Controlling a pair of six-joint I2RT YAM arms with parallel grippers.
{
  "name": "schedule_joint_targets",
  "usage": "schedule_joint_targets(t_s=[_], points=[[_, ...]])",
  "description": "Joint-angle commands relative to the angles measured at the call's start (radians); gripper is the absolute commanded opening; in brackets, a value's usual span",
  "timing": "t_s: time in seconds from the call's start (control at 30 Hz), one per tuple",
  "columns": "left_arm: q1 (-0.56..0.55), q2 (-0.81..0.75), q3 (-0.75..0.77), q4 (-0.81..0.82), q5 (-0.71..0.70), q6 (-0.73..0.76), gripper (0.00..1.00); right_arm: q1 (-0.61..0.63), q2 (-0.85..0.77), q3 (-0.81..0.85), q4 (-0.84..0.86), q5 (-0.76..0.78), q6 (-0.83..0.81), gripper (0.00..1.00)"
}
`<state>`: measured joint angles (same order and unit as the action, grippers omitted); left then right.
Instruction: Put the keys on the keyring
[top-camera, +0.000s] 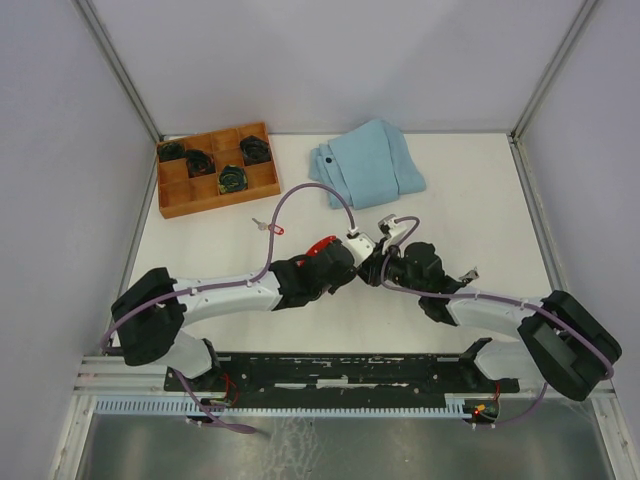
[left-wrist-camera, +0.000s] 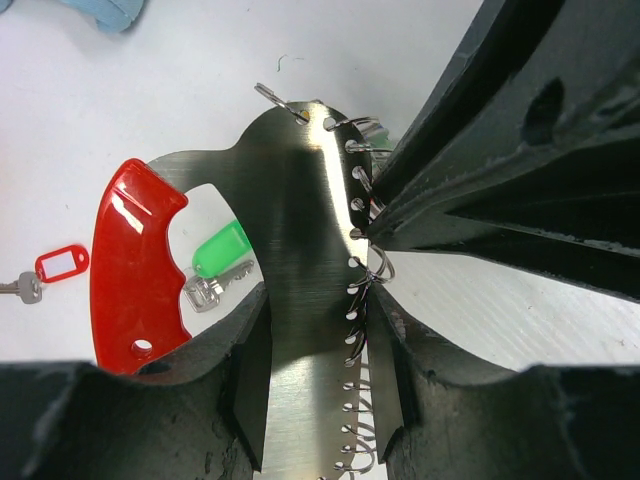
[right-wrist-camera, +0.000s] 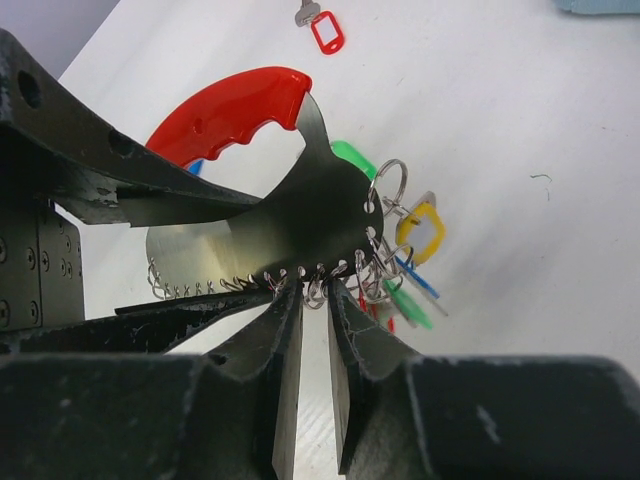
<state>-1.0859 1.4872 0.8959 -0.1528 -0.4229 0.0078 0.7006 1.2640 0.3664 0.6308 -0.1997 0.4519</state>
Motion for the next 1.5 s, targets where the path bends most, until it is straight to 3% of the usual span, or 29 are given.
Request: schedule_joint_targets(t_s=[0.0,0.43,0.6,0.7,0.87,1.0,1.2,1.47], points=[[-0.005,0.014,0.064,0.01,0.018,-0.048,0.18,0.004,0.021,0.05,0.073,-0.016,0.012,0.23],[-0.003,0.006,0.083,-0.024,0.048,-0.091,0.18,0.003,-0.018,0.026,-0.038,0.118,-0.054,0.13],[-0.001,0.013,0.078,-0.025,0.048,-0.107,0.19,0.003,-0.05,0.036,-0.104,0.091,-0.085,0.16],[0.03,0.016,0.06,-0.026,0.078,-0.124,0.25,0.003,-0.069,0.055,-0.201,0.075,-0.108,0.22],[0.144,0.002,-0.008,0.019,0.258,-0.189,0.41,0.005,-0.037,0.129,-0.374,0.003,-0.141,0.32],[0.249,-0.026,-0.101,0.1,0.423,-0.253,0.48,0.022,0.025,0.22,-0.49,-0.003,-0.084,0.36],[0.3,-0.035,-0.167,0.131,0.483,-0.282,0.49,0.068,0.113,0.382,-0.679,0.074,0.059,0.41],[0.321,-0.013,-0.226,0.17,0.536,-0.322,0.5,0.139,0.266,0.534,-0.839,0.171,0.191,0.39]])
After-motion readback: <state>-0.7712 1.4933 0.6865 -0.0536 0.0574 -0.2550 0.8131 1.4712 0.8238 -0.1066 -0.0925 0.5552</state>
